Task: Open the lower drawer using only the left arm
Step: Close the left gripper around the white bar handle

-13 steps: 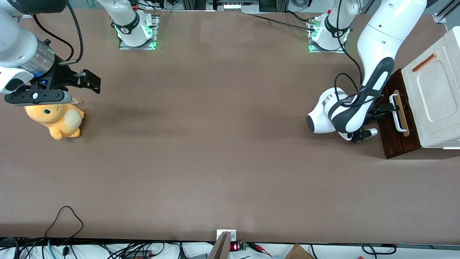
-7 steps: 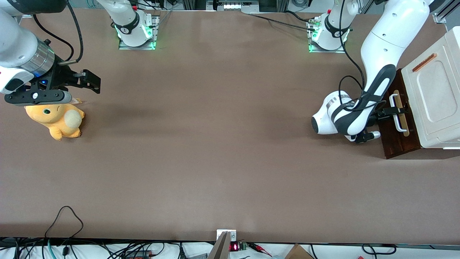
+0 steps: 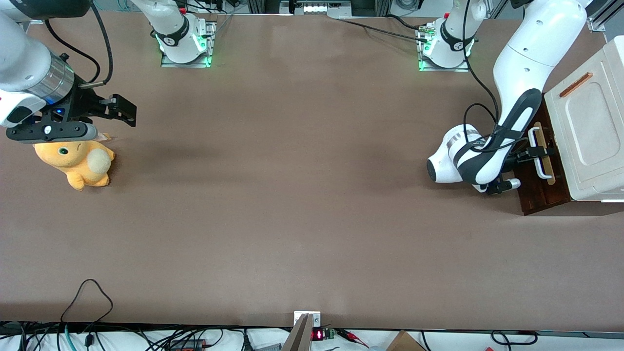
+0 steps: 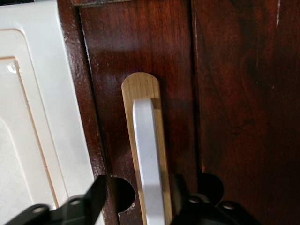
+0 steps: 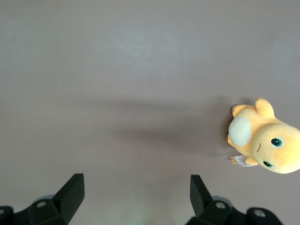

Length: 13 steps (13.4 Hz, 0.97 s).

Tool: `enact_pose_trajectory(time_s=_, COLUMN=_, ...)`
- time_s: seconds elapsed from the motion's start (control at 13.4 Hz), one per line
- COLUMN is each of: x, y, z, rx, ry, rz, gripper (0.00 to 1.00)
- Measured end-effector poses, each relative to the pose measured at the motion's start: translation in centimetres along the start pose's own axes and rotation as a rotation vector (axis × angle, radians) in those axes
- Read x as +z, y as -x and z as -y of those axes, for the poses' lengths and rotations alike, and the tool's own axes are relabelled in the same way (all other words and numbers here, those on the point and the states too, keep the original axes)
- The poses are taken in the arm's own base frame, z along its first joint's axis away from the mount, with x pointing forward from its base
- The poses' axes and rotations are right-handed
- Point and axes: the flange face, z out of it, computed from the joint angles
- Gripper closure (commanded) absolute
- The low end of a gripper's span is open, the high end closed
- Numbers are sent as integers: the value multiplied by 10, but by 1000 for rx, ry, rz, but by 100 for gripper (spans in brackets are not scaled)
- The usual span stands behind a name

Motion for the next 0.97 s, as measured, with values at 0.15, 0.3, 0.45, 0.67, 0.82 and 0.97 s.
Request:
enact_pose_trajectory(time_s=0.15, x=0, y=0, z=0, rx=0, ry=0, rz=0, gripper=56)
enact_pose_trajectory(time_s=0.3, x=0, y=0, z=0, rx=1, ry=0, rz=0, gripper=62)
enact_pose_trajectory(time_s=0.45, x=1, y=0, z=0, rx=1, ry=0, rz=0, gripper=72)
enact_pose_trajectory(time_s=0.67, x=2, y=0, z=-6, rx=9, ry=3, rz=-3, gripper=81)
enact_pose_trajectory(time_s=0.82, x=3, y=0, z=-8, rx=8, ry=6, rz=-4, gripper=88)
enact_pose_trajectory(time_s=0.97, x=4, y=0, z=-9, rx=1, ry=5, rz=-3, gripper=95)
